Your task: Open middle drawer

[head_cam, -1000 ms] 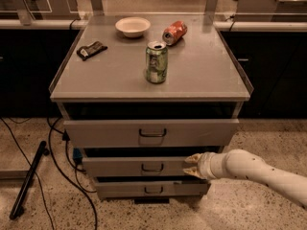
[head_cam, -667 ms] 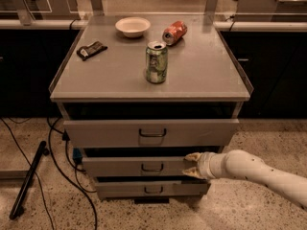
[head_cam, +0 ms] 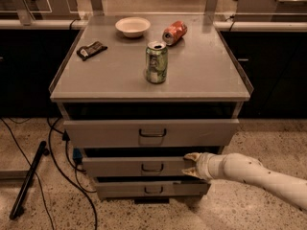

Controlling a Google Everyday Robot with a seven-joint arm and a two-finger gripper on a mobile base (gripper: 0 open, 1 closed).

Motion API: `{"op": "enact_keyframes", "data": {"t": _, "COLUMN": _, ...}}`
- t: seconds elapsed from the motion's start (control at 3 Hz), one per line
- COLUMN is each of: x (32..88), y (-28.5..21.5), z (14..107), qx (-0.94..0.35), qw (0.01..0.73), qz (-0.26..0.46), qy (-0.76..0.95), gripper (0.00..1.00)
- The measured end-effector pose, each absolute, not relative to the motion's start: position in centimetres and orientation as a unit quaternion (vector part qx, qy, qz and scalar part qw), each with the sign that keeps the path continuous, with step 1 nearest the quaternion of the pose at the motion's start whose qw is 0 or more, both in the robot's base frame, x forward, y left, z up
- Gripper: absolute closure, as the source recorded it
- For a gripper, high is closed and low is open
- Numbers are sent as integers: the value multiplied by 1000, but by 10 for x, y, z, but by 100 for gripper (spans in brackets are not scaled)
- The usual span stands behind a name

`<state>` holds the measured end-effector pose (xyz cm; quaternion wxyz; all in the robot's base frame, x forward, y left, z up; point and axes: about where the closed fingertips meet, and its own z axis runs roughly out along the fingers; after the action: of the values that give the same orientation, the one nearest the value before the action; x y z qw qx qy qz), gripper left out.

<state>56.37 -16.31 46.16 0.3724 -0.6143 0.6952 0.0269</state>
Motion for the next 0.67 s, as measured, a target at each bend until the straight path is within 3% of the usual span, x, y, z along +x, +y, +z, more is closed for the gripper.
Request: {"op": "enact_keyframes", "data": {"t": 0.67, "x": 577, "y": -165, "z": 451, "qx": -629, "qw": 363, "qz": -6, "qy": 687, "gripper": 58}}
